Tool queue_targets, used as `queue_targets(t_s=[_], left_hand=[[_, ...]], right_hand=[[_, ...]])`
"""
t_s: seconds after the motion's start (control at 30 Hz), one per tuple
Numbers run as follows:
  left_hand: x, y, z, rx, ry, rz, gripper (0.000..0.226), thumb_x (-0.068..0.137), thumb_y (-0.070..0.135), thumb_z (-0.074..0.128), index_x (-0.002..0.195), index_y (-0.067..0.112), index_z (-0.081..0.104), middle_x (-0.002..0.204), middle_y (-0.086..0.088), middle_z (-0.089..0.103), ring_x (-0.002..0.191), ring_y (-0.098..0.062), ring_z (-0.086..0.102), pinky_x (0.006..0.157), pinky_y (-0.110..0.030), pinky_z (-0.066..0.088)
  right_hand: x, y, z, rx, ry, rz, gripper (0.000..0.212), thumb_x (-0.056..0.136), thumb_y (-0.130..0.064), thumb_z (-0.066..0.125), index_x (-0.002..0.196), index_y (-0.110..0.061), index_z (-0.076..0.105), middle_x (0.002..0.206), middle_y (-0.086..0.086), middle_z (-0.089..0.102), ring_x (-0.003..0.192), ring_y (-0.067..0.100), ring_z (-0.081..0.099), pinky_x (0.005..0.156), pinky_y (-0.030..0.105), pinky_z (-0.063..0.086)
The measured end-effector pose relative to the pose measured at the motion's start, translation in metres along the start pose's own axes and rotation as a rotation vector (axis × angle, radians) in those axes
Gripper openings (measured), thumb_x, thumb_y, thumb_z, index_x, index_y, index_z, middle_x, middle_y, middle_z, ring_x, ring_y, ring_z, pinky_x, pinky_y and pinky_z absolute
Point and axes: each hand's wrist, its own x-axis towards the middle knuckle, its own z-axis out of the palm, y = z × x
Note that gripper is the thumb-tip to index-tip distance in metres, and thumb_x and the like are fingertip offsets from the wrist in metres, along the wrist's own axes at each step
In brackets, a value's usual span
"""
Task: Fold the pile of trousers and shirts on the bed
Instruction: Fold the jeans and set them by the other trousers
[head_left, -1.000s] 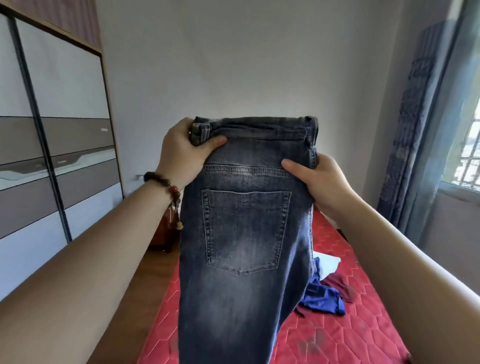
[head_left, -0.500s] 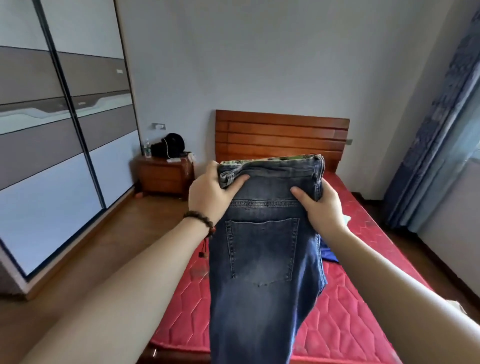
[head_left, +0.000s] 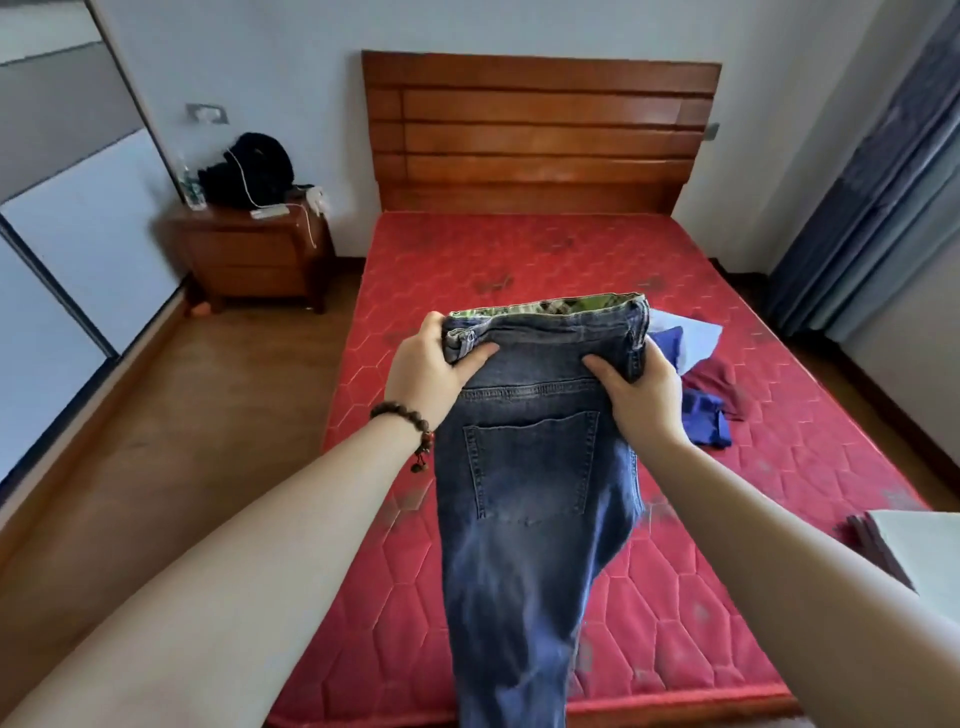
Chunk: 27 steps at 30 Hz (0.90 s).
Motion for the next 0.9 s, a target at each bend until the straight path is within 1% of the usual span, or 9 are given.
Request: queue_targets(t_s=[0.2,0.27,0.37,0.43,0.53,0.63,0.7,0.83,0.9], left_hand=[[0.028,-0.086,0.093,-0.033,-0.007,-0.180,0.044,0.076,0.053,0.074,0.081,0.012,0.059,0.063,0.007,0.060,0.058,-0.016,0.059,0.051,-0.029,0.045],[0.035,-0.110,0.123,-0.020,-0.017,-0.196,0.044,0.078,0.056,0.069,0.085,0.015,0.054,0.062,0.010,0.056,0.055,-0.014,0.056,0.048,-0.028,0.042],[0.044,-0.150,0.169,0.072,-0.019,-0.207,0.054,0.081,0.059,0.061,0.097,0.008,0.052,0.063,-0.003,0.061,0.054,-0.023,0.058,0.046,-0.036,0.047],[0.050,-0.180,0.200,0.110,-0.009,-0.227,0.060,0.079,0.062,0.057,0.098,0.006,0.052,0.063,-0.007,0.061,0.054,-0.026,0.059,0.047,-0.040,0.048],[0.058,-0.226,0.248,0.081,0.020,-0.273,0.057,0.081,0.060,0.058,0.102,0.008,0.052,0.065,0.003,0.057,0.061,-0.026,0.060,0.050,-0.034,0.044],[0.054,-0.273,0.296,0.070,-0.107,-0.380,0.065,0.089,0.054,0.056,0.131,0.006,0.044,0.108,-0.009,0.065,0.099,-0.031,0.062,0.072,-0.034,0.046],[0.040,-0.303,0.323,0.130,-0.286,-0.519,0.074,0.093,0.054,0.049,0.144,0.004,0.031,0.138,-0.018,0.049,0.125,-0.033,0.049,0.097,-0.041,0.042],[0.003,-0.345,0.357,0.237,-0.498,-0.630,0.076,0.095,0.053,0.045,0.148,0.002,0.024,0.146,-0.021,0.039,0.133,-0.034,0.041,0.107,-0.042,0.035],[-0.010,-0.359,0.369,0.280,-0.551,-0.656,0.073,0.096,0.050,0.045,0.148,0.002,0.025,0.145,-0.021,0.039,0.132,-0.035,0.041,0.106,-0.042,0.036]], right_hand=[[0.047,0.094,0.064,-0.077,-0.053,0.053,0.030,0.085,-0.025,0.072,0.111,-0.014,0.061,0.091,-0.015,0.060,0.083,-0.008,0.049,0.068,0.008,0.034],[0.063,0.127,0.083,-0.079,-0.071,0.072,0.029,0.085,-0.025,0.071,0.110,-0.014,0.061,0.087,-0.020,0.058,0.083,-0.009,0.049,0.066,0.003,0.033],[0.088,0.178,0.115,-0.089,-0.107,0.076,0.025,0.084,-0.028,0.072,0.105,-0.018,0.061,0.084,-0.024,0.057,0.082,-0.009,0.049,0.066,-0.004,0.032],[0.103,0.212,0.138,-0.100,-0.134,0.080,0.022,0.082,-0.032,0.073,0.098,-0.023,0.060,0.080,-0.026,0.057,0.078,-0.007,0.051,0.064,-0.002,0.033],[0.124,0.265,0.171,-0.109,-0.135,0.099,0.024,0.080,-0.038,0.074,0.091,-0.025,0.056,0.077,-0.022,0.058,0.075,0.000,0.054,0.062,0.009,0.033],[0.140,0.321,0.197,-0.196,-0.225,0.206,0.040,0.083,-0.039,0.070,0.115,-0.021,0.054,0.096,-0.009,0.064,0.091,0.014,0.059,0.072,0.018,0.036],[0.145,0.358,0.208,-0.314,-0.385,0.347,0.065,0.087,-0.038,0.066,0.141,-0.018,0.037,0.117,0.006,0.062,0.104,0.026,0.059,0.083,0.028,0.043],[0.137,0.414,0.222,-0.448,-0.568,0.456,0.075,0.090,-0.036,0.063,0.151,-0.020,0.022,0.124,0.013,0.056,0.097,0.030,0.059,0.080,0.032,0.046],[0.131,0.434,0.231,-0.489,-0.595,0.463,0.073,0.090,-0.036,0.062,0.150,-0.019,0.024,0.135,0.018,0.050,0.116,0.033,0.053,0.091,0.033,0.041]])
